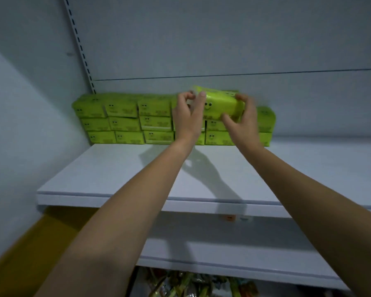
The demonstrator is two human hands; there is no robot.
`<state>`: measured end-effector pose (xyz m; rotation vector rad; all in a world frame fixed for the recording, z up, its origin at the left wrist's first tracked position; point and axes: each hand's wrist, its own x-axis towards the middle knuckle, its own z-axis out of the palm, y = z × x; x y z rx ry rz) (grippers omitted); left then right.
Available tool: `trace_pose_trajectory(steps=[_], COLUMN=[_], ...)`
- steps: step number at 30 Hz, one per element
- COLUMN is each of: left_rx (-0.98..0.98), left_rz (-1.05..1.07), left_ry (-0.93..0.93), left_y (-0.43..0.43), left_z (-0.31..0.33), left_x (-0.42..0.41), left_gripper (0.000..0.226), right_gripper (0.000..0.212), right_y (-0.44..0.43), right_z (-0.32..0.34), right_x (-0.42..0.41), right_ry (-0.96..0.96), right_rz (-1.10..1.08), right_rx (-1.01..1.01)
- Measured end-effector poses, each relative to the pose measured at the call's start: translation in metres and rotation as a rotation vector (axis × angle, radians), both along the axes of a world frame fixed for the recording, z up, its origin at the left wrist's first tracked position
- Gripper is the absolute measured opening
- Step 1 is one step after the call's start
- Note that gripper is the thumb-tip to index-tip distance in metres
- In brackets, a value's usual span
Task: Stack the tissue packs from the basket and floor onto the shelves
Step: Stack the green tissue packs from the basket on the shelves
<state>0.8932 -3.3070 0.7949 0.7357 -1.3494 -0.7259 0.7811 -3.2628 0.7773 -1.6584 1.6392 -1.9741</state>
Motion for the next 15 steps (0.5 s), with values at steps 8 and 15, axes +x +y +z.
trace_pose_trajectory(steps=[8, 15], left_rx=[-0.057, -0.077], left_rz=[-0.102, 0.018], left_ry=[-0.243, -0.562], left_y=[-0.029, -0.068], left_z=[0.011, -0.015], left_x=[-0.139, -0.176], left_gripper=[0.028, 0.030], right_gripper=[0.058, 0.052], right_y=[-0.012, -0.058], right_z=[0.007, -0.006], right_x=[-0.140, -0.188], right_ry=[0.035, 0.005], right_rz=[-0.164, -0.160], right_rx=[0.028, 0.190])
